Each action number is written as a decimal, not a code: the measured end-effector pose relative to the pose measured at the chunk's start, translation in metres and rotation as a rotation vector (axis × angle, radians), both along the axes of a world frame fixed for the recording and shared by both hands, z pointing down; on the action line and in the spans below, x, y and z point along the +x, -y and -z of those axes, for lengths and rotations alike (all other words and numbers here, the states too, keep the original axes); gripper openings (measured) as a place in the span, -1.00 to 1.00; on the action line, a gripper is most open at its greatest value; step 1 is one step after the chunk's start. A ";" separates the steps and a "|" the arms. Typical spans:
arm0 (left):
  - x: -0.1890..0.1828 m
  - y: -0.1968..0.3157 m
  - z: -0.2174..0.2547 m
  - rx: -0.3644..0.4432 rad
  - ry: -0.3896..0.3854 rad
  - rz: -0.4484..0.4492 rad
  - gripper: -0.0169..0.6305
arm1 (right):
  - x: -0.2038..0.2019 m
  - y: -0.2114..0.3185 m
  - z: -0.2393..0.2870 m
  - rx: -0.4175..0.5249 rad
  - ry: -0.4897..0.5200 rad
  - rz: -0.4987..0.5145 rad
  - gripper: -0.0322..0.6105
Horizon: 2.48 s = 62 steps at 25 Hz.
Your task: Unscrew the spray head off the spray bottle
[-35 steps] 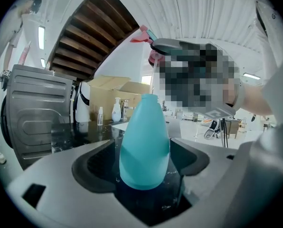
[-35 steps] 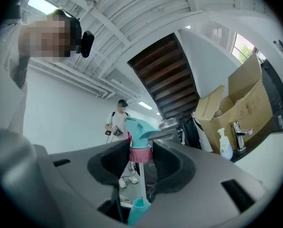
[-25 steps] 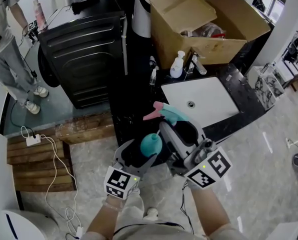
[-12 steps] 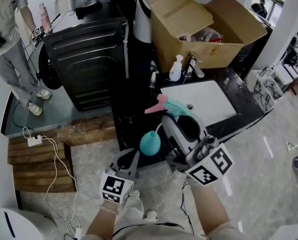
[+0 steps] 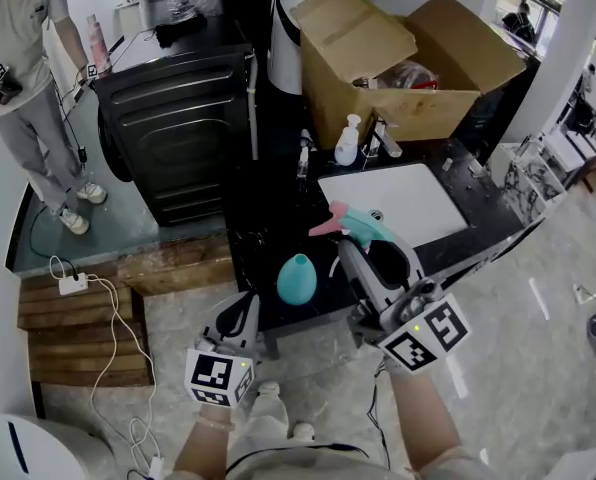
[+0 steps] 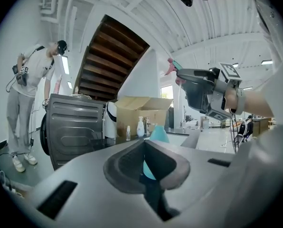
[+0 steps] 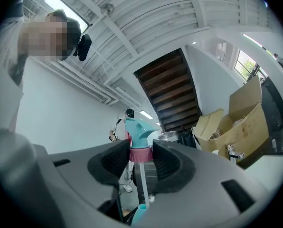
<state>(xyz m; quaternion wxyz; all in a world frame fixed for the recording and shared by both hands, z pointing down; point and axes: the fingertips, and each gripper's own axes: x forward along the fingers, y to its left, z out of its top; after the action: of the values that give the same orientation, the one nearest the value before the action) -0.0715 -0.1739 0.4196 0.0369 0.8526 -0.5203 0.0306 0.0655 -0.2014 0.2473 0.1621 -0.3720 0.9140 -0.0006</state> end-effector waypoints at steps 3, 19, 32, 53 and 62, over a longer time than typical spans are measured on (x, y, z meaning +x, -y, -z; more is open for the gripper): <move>-0.006 -0.008 0.008 0.016 -0.007 0.033 -0.93 | 0.010 -0.008 -0.011 -0.020 -0.009 -0.016 -0.41; -0.030 -0.072 0.028 0.052 -0.026 0.161 -0.93 | 0.042 -0.064 -0.060 -0.100 -0.055 -0.055 -0.42; -0.028 -0.119 0.036 0.079 -0.049 0.204 -0.93 | 0.056 -0.103 -0.087 -0.130 -0.102 -0.050 -0.42; -0.032 -0.161 0.039 0.092 -0.049 0.261 -0.93 | 0.064 -0.136 -0.107 -0.159 -0.118 -0.040 -0.42; -0.028 -0.164 0.039 0.098 -0.052 0.270 -0.93 | 0.067 -0.140 -0.107 -0.156 -0.124 -0.034 -0.42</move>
<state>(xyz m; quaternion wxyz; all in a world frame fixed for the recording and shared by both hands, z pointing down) -0.0995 -0.0098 0.3807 0.0125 0.7762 -0.6300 -0.0220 0.1328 -0.0616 0.3542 0.0757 -0.3985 0.9129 -0.0460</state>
